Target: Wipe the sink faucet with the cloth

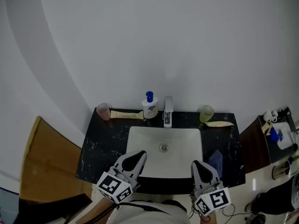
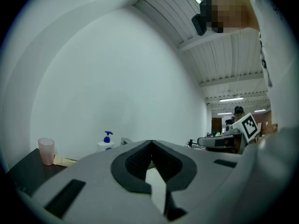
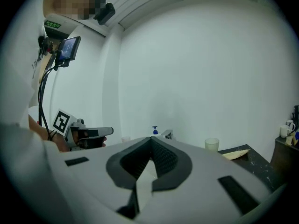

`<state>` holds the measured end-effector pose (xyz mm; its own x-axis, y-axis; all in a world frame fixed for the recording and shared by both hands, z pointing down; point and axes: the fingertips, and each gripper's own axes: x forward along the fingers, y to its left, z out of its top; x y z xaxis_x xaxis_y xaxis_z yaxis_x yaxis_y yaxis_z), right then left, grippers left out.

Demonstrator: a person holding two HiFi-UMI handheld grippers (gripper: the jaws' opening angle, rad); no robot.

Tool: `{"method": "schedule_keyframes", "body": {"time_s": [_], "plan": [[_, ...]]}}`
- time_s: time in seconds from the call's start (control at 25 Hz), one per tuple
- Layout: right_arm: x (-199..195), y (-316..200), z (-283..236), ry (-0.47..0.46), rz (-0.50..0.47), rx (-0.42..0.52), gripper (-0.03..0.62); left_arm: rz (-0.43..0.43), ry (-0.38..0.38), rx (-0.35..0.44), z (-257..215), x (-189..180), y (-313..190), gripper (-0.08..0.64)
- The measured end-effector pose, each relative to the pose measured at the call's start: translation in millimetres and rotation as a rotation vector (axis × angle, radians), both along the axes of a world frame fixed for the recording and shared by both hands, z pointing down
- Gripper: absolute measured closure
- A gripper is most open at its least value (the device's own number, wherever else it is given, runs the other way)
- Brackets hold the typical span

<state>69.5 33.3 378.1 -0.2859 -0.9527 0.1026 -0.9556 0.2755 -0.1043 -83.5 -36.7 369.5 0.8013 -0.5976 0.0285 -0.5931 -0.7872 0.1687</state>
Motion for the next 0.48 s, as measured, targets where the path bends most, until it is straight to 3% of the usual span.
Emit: {"method": "schedule_keyframes", "body": {"time_s": [0.48], "plan": [[15,-41,11,-0.011,-0.027,-0.023,0.589,0.020,0.002,-0.048,18,31,-32,0.558]]}}
